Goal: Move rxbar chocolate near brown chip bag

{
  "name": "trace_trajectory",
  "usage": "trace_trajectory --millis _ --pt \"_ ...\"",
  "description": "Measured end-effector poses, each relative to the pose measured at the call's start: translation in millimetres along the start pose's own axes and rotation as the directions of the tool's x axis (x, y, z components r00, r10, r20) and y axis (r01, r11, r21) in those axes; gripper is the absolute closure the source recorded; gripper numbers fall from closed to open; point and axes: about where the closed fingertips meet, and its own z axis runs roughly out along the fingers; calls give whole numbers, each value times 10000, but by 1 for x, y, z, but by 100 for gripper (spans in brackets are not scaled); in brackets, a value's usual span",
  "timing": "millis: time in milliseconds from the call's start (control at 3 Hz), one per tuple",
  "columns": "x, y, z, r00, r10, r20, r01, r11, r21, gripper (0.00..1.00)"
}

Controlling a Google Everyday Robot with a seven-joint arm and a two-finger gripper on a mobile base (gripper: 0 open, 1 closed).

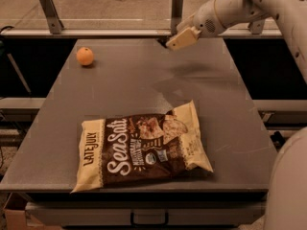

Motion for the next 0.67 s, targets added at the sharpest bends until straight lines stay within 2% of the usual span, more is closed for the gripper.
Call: trace_trajectory --millis 333,667 --pt "-1 55 23 9980 -629 12 628 9937 -931 100" --pt "10 103 49 9952 -973 -83 940 9773 -1897 100"
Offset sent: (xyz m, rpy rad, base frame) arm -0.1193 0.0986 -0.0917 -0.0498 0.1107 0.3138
